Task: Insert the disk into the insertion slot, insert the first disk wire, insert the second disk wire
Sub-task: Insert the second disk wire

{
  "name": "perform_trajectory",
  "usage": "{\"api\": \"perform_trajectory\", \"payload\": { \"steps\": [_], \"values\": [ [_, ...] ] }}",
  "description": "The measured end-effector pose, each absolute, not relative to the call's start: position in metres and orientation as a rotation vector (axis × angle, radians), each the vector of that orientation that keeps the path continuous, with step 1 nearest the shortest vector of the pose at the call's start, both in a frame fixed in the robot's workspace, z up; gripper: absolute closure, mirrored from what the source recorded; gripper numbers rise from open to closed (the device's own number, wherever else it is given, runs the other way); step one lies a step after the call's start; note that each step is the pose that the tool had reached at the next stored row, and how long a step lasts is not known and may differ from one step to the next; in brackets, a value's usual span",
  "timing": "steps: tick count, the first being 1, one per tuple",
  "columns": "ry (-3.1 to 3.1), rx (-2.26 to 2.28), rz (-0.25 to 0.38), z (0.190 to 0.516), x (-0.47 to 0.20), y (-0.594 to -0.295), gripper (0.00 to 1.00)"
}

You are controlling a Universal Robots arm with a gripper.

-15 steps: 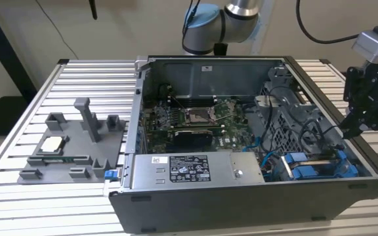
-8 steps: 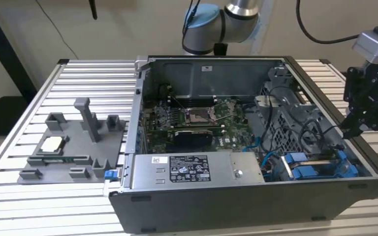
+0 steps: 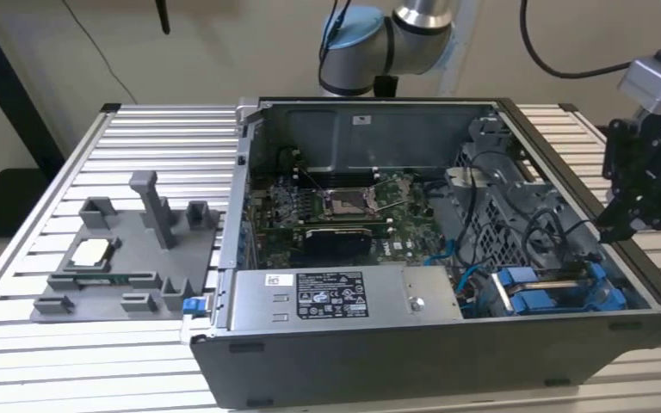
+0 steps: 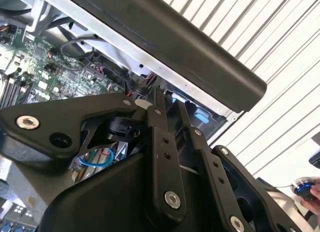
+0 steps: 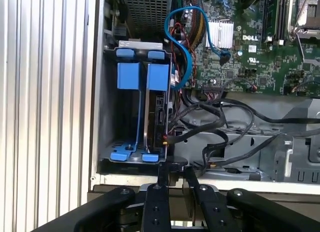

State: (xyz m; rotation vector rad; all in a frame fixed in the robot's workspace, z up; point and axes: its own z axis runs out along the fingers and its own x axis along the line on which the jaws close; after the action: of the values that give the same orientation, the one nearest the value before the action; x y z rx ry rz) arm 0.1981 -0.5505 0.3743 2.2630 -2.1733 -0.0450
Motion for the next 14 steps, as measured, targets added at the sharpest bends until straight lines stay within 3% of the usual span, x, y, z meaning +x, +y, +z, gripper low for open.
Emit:
{"api": "perform_trajectory", "payload": {
  "steps": [11,13,14],
  "values": [
    [-2.203,2.232,-0.050,0.3713,0.1984,-0.5505,0.73],
    [-2.204,2.232,-0.050,0.3713,0.1984,-0.5505,0.75],
    [-2.204,2.232,-0.050,0.3713,0.1984,-0.5505,0.83]
  ]
}}
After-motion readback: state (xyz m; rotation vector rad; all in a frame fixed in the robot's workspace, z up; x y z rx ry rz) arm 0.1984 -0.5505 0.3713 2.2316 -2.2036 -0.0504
